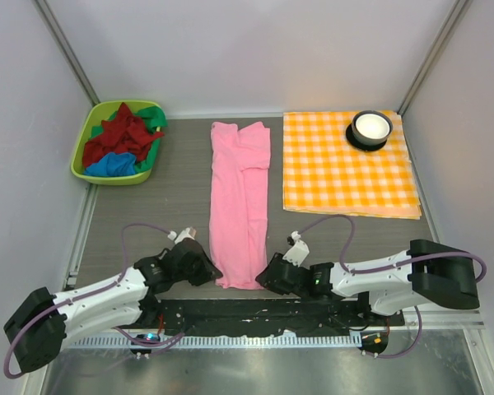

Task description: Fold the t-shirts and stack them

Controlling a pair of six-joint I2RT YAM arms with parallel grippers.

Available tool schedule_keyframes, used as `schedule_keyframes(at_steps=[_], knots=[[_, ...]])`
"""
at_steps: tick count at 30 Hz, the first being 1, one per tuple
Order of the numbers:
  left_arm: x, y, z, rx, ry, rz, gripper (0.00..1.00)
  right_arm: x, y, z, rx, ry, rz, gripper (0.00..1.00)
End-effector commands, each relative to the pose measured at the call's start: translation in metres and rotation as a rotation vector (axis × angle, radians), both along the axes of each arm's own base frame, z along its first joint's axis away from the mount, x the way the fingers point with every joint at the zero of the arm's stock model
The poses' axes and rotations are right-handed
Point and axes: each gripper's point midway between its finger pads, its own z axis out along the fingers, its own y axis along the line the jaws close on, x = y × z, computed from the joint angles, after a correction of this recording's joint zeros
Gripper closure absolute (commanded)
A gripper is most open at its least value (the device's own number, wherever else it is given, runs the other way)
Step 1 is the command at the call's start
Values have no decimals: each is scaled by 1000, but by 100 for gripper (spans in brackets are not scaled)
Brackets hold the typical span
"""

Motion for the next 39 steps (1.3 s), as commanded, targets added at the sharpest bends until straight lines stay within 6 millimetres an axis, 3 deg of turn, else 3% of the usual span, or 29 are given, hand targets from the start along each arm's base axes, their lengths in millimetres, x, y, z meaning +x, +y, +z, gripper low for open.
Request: schedule_keyframes(at_steps=[1, 2, 3, 4, 6, 9, 10, 12, 13, 14, 18, 22, 30, 34, 39], knots=[[-12, 18, -18, 75, 42, 13, 89, -3, -8, -13, -50, 14, -3, 74], [-12, 18, -17, 70, 38, 11, 89, -3, -8, -13, -52, 13, -2, 79], [-12, 19, -16, 70, 38, 14, 89, -3, -9, -14, -57, 14, -2, 94], [-13, 19, -15, 68, 38, 15, 89, -3, -11, -15, -62, 15, -4, 99], [-12, 17, -7, 52, 21, 8, 89, -4, -13, -13, -78, 5, 5, 99], [-13, 14, 8, 34, -4, 1, 89, 0, -15, 5, -118, -69, 9, 99], [-13, 13, 11, 29, -11, -1, 89, -7, -5, 20, -110, -95, 37, 99], [-16, 9, 23, 15, -27, -12, 90, -5, -10, 31, -169, -159, 35, 99], [-16, 8, 27, 9, -34, -12, 90, -7, 1, 48, -148, -180, 41, 99], [-21, 6, 29, 9, -32, -23, 90, -14, -2, 50, -185, -198, 60, 99], [-16, 0, 55, -20, -93, -14, 88, -16, 11, 75, -185, -264, 73, 99], [-1, 2, 74, 44, -172, -13, 86, -3, 11, 96, -162, -347, 38, 99], [27, -2, 100, 131, -277, 13, 83, 31, -22, 101, -221, -402, -50, 99], [36, -3, 98, 181, -292, 24, 80, 53, -44, 93, -269, -400, -111, 99], [53, -3, 96, 215, -332, 60, 76, 75, -48, 89, -258, -395, -139, 99]])
